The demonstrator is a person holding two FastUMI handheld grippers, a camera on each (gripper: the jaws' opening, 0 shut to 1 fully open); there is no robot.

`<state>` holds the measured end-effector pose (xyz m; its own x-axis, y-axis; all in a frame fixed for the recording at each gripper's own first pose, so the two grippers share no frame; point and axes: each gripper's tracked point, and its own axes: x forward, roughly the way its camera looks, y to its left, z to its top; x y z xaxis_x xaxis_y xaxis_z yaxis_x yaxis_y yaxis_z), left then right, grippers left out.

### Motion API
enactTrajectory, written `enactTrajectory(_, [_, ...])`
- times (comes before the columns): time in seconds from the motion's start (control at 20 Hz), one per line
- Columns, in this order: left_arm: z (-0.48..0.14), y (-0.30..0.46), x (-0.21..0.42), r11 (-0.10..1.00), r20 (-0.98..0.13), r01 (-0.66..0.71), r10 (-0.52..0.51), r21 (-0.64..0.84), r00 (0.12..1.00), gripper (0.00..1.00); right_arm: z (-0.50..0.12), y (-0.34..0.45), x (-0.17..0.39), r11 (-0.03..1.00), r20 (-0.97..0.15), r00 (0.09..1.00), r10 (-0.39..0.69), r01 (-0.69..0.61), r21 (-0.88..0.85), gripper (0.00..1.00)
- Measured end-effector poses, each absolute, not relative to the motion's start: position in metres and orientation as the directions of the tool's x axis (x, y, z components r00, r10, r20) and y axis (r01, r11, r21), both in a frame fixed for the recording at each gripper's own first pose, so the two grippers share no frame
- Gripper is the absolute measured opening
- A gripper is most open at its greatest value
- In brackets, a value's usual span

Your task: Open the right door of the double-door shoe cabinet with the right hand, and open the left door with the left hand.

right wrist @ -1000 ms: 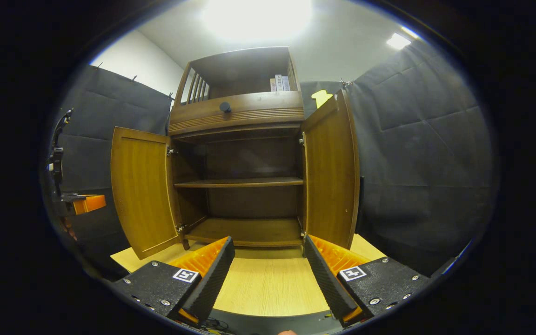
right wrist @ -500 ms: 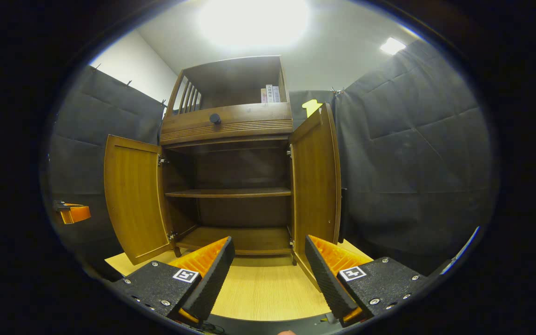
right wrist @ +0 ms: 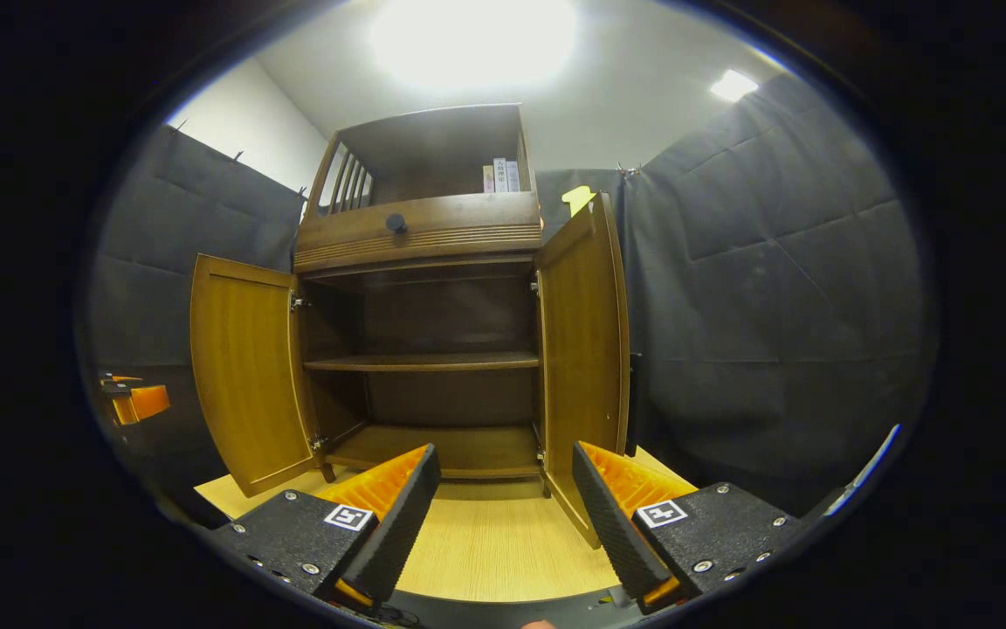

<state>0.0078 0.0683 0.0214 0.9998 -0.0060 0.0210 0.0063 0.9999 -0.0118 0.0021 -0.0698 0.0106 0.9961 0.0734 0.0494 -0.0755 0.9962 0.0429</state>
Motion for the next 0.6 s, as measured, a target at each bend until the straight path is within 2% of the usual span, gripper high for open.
enactTrajectory(0.1, [0.023,0.073,0.005,1.000,0.025,-0.005,0.005,-0.012,1.000,0.99,0.010,-0.070,0.003,0.996,0.056,0.996,0.073,-0.075,0.038,0.94])
enactTrajectory(0.6, [0.033,0.080,-0.006,1.000,0.052,-0.021,0.021,-0.007,0.998,0.99,0.012,-0.070,0.003,0.997,0.067,0.996,0.061,-0.064,0.046,0.94])
